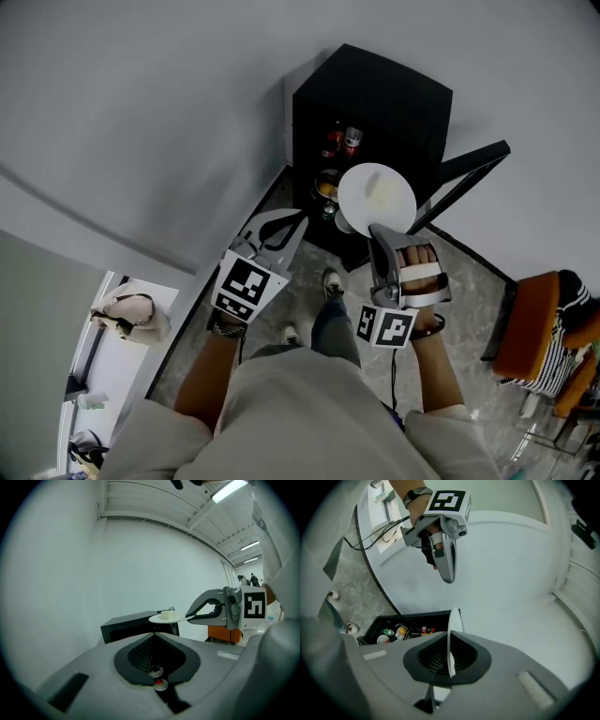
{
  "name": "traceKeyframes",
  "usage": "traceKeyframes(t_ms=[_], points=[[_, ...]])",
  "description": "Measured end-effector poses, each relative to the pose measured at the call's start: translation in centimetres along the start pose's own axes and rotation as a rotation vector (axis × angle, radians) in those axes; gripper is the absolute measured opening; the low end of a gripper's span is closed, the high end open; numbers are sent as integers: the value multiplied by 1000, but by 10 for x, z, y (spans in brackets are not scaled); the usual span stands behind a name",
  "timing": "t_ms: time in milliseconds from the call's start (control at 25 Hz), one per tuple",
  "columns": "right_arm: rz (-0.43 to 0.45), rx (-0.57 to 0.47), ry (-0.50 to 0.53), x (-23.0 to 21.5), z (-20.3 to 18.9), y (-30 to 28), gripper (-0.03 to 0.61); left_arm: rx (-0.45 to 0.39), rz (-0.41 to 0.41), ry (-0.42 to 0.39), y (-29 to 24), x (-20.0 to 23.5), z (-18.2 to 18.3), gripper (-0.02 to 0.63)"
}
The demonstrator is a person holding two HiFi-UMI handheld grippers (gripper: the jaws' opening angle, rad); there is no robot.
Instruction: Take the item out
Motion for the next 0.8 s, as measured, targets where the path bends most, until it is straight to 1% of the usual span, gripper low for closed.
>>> traceKeyframes(t_ms=[200, 320, 440, 560, 800], points=[[48, 10, 9, -6, 2, 13, 17, -20, -2, -2, 7, -4, 10, 3], [67, 12, 13, -10, 0, 16, 17, -26, -6, -20, 7, -9, 16, 3], [72, 10, 16, -15, 2, 18, 17, -38, -5, -44, 10, -13, 24, 3], [73, 4, 22, -18, 7, 17, 17, -51, -5, -44, 13, -13, 29, 3], [85, -3, 23, -17, 15, 10, 16, -51, -3, -48, 14, -12, 30, 3]])
Point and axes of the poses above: the fingertips, and each gripper's own axes: y backward along the fingers, x to its left, z out of its top, the point moved 7 cm from there along y, backward along the fingers, and after that the axes turned 1 degree about z, right-handed, at the moved point
